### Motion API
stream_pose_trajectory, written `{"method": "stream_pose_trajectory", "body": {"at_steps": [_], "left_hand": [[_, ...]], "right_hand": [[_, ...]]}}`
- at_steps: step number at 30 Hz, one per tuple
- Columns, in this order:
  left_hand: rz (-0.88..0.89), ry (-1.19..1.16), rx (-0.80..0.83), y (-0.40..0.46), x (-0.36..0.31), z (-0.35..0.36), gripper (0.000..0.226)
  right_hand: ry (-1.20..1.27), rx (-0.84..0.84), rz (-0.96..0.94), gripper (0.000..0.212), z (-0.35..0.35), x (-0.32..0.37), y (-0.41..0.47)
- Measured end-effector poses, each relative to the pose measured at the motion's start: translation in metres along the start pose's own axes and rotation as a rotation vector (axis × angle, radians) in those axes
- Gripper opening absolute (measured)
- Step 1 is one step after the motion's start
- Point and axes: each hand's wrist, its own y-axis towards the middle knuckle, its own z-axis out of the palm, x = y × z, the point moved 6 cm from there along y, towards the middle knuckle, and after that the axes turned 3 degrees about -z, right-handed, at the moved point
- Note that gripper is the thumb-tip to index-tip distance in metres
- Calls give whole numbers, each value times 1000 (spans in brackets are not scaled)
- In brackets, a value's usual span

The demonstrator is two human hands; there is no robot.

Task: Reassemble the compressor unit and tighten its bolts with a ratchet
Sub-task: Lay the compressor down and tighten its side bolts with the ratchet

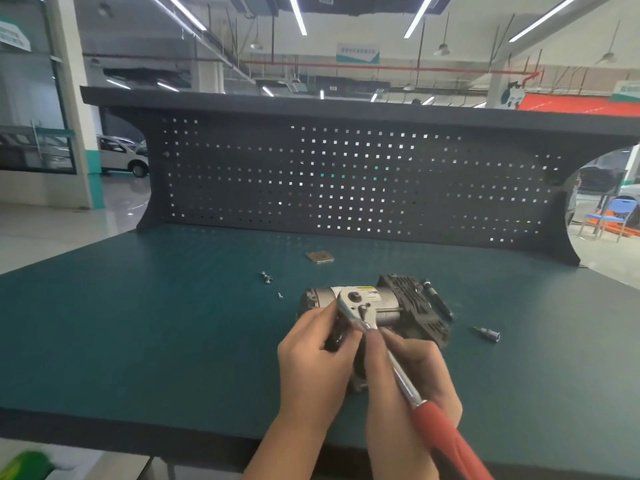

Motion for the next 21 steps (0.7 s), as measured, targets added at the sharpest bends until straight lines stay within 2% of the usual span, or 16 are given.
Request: {"method": "stream_pose_trajectory", "body": {"at_steps": [2,4,5,7,9,11,14,16,17,19,21], "left_hand": [[32,34,12,1,-1,0,14],[74,68,13,1,-4,-1,16],[96,73,14,2,-6,-2,18],[120,45,33,2,-9,-3,21],[137,51,57,4,-12,-3,24],[147,89,72,4,-12,-3,25],[98,45,66,4,-7,-6,20],[75,45,79,3,-3,-6,16],[63,61,87,2,-2,-5,14],[31,93,90,2,1,-3,7],[34,143,65,2,3,-3,22]], "right_hand": [[13,29,36,6,0,1,-2],[173,18,138,6,-3,-4,-3],[305,-14,241,4,-3,-9,-3],[540,-98,482,23,-5,-24,5],[695,-107,693,18,-4,-36,24],[762,-41,769,11,-3,-40,40],[665,59,536,26,-5,-33,40],[486,33,299,43,-10,-23,24],[355,-2,138,42,-14,-16,15],[24,-7,-190,28,-9,0,-5],[-204,67,-341,22,2,8,-20]]}}
